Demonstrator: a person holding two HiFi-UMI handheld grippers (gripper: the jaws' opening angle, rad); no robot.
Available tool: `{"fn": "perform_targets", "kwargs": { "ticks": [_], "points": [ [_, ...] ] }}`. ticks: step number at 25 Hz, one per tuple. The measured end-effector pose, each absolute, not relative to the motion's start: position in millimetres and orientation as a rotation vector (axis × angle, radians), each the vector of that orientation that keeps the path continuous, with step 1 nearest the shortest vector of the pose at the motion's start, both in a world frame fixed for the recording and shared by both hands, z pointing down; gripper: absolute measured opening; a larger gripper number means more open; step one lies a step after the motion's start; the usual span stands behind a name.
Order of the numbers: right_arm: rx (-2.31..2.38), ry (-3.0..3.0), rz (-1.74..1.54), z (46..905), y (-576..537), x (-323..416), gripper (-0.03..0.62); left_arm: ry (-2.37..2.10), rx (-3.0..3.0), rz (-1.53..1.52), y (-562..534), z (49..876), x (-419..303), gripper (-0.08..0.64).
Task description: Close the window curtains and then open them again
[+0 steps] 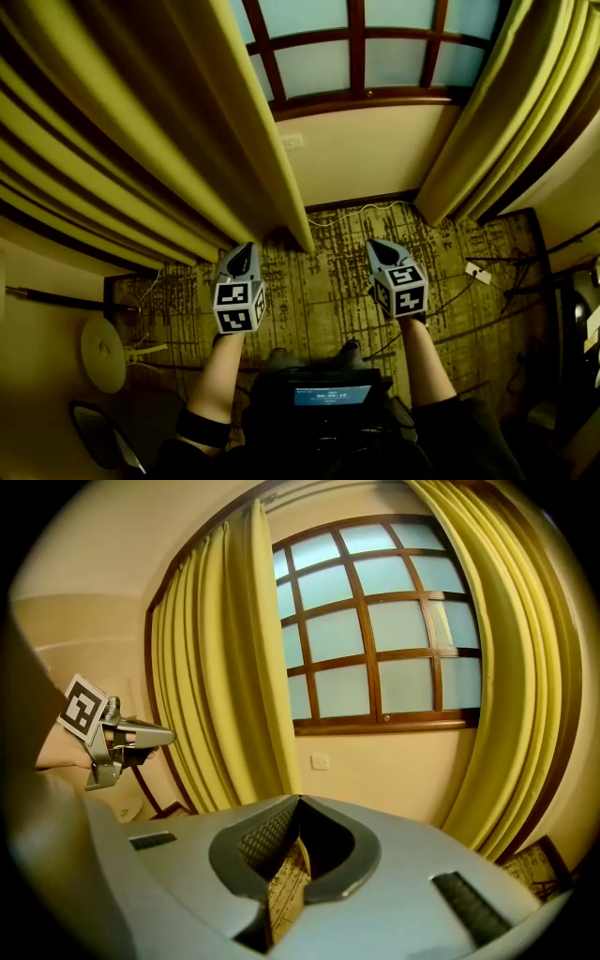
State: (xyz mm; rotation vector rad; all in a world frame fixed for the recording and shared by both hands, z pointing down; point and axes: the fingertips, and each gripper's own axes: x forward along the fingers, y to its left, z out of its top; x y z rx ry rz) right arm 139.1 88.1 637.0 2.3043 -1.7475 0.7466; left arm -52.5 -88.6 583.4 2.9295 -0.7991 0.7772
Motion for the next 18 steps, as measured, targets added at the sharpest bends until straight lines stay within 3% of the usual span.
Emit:
{"fn": "perform_targets", "kwargs": {
  "ticks": [18],
  "points": [
    [2.300,-1.664,0.801,658,52,25,0.015,-0.842,2.815,0.751,-152,612,-218,0.000]
  ]
}}
